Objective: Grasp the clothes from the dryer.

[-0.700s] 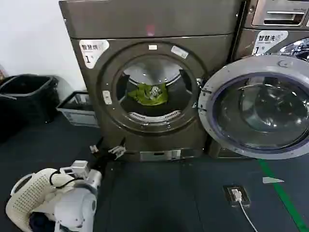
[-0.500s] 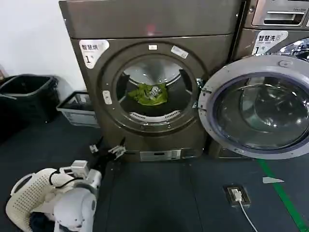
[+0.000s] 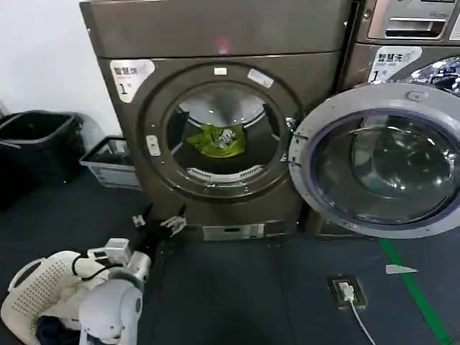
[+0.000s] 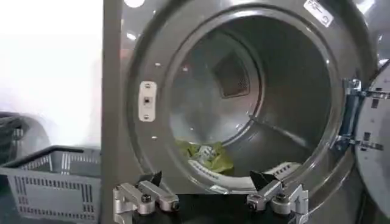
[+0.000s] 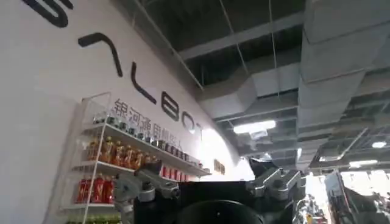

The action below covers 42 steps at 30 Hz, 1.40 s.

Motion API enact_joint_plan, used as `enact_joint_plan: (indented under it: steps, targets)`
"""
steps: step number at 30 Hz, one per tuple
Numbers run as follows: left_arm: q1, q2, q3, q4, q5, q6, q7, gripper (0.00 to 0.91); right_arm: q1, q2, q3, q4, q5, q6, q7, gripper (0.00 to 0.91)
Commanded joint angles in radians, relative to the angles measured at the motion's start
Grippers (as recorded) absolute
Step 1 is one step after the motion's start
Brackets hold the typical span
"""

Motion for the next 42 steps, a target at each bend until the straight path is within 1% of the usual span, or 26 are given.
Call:
enact_joint_plan:
  steps: [1,34,36,38,42]
  targets:
    - [0.0,0.001,0.0,-0.002,0.0,0.001,0.0,0.907,0.001,0.0,0.001,-0.001,0.002,0.002,-0.001,0.907]
    - [-0.01,-0.002,-0.005,-0.002,-0.002,-0.004,-0.001,0.907,0.027,-0.005,-0.015,-0.003,0.002,0.003,-0.007,0.907]
    - [-0.01,-0.003,-0.005,-0.002,0.0,-0.014,-0.007,0.907,0.027,-0.004,-0.016,-0.002,0.002,0.003,-0.006,0.907]
    - [-0.011,-0.002,-0.005,0.0,-0.02,-0.052,-0.027,0.907,0.027,-0.003,-0.019,-0.001,0.003,0.006,-0.002,0.907]
    - [-0.014,-0.003,-0.005,-0.001,-0.017,-0.056,-0.03,0.907,0.027,-0.001,-0.021,0.001,0.007,0.033,-0.007,0.907]
